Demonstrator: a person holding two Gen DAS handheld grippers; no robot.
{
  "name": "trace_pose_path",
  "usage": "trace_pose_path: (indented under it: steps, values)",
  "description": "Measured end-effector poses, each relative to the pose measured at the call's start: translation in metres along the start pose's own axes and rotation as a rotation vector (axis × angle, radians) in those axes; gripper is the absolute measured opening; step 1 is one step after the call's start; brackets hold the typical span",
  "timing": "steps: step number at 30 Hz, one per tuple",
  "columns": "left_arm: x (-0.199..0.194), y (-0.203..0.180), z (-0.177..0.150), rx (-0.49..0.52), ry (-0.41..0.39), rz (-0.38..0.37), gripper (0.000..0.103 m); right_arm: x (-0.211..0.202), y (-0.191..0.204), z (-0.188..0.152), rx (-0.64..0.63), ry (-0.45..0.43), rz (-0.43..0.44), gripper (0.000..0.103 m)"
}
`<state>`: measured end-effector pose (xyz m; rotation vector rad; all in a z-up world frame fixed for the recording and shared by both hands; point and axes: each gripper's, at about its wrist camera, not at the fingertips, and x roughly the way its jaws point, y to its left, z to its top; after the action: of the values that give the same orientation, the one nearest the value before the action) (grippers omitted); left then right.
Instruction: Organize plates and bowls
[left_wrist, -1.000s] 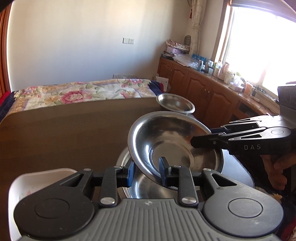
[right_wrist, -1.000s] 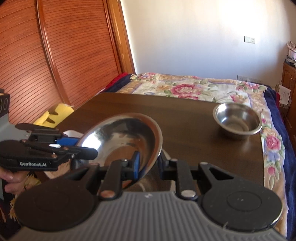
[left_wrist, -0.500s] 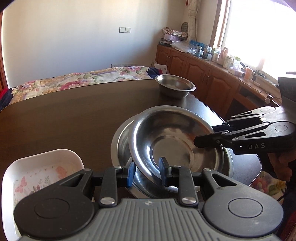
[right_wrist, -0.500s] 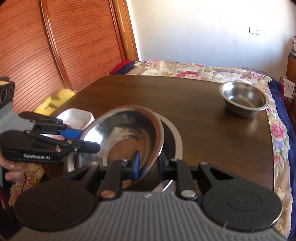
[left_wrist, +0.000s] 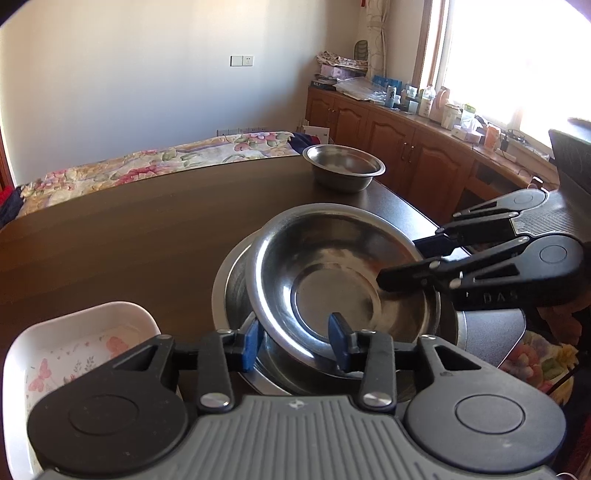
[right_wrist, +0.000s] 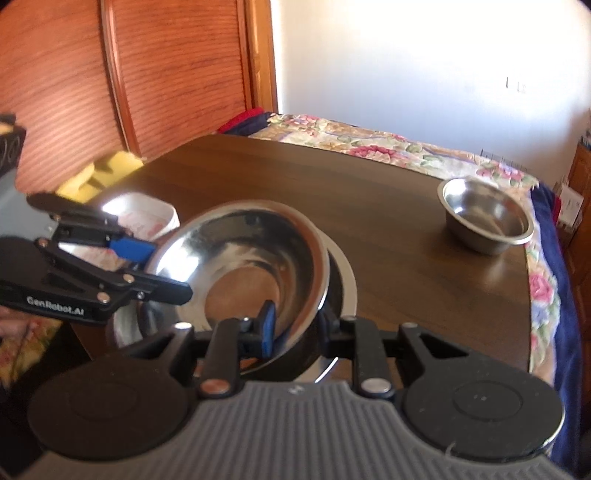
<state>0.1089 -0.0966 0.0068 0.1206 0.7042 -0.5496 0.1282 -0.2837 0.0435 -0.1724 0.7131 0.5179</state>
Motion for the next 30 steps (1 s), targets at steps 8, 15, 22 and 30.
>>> trace_pose_path:
  steps: [8, 15, 22, 30]
  values:
    - [-0.003, -0.005, 0.002, 0.025, 0.004, -0.007, 0.064, 0.005, 0.03, 0.003, -0.224, 0.067, -0.055, 0.049]
    - [-0.005, -0.006, 0.003, 0.051, 0.009, -0.011, 0.07, 0.003, 0.031, 0.007, -0.223, 0.085, -0.052, 0.05]
    - [-0.008, -0.003, 0.006, 0.036, -0.004, -0.015, 0.076, -0.005, 0.015, 0.013, -0.099, 0.067, -0.004, 0.051]
    - [-0.008, -0.003, 0.011, 0.028, -0.011, -0.014, 0.077, -0.009, 0.006, 0.017, -0.031, 0.03, 0.011, 0.055]
